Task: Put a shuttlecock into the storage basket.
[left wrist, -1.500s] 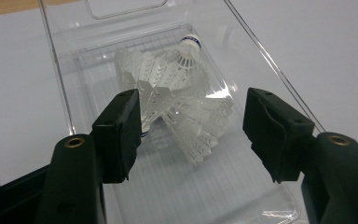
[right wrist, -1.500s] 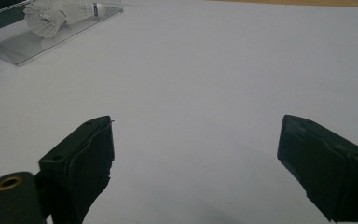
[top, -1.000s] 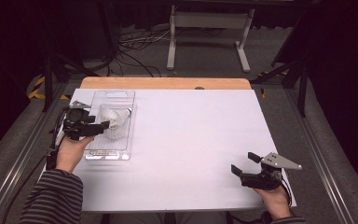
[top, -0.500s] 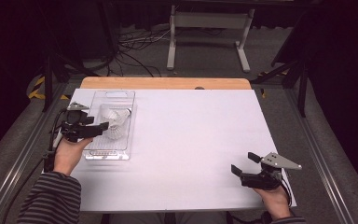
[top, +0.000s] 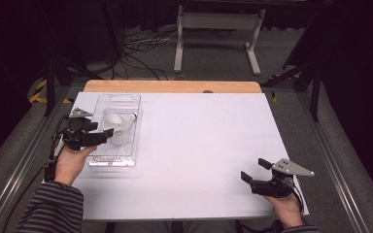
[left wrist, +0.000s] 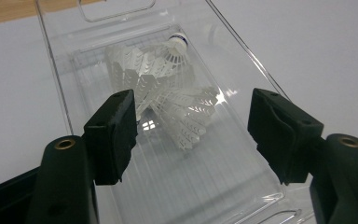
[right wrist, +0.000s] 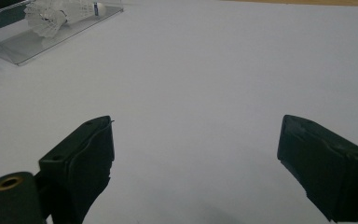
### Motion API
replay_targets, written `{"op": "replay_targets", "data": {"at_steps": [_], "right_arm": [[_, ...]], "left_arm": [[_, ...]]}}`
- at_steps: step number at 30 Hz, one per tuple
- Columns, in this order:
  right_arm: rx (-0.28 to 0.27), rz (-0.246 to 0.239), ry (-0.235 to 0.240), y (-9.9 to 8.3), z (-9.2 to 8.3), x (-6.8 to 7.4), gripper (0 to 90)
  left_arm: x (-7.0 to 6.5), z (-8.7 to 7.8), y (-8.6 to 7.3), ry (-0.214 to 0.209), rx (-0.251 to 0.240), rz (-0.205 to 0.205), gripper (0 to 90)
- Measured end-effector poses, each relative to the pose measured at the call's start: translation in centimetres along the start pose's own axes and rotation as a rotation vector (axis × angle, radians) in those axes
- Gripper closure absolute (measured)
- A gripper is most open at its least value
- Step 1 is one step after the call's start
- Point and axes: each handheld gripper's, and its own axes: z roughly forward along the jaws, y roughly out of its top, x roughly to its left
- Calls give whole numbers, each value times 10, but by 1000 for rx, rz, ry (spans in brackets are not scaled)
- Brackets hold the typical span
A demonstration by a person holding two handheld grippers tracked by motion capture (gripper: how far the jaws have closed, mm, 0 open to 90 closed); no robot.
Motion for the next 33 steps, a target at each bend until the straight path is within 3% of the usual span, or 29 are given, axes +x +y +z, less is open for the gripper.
{"op": "replay_targets", "data": {"at_steps": [33], "right_arm": [[-2, -1, 0, 0, 0, 0, 116]], "left_arm": [[-1, -8, -15, 4, -17, -12, 304]]}}
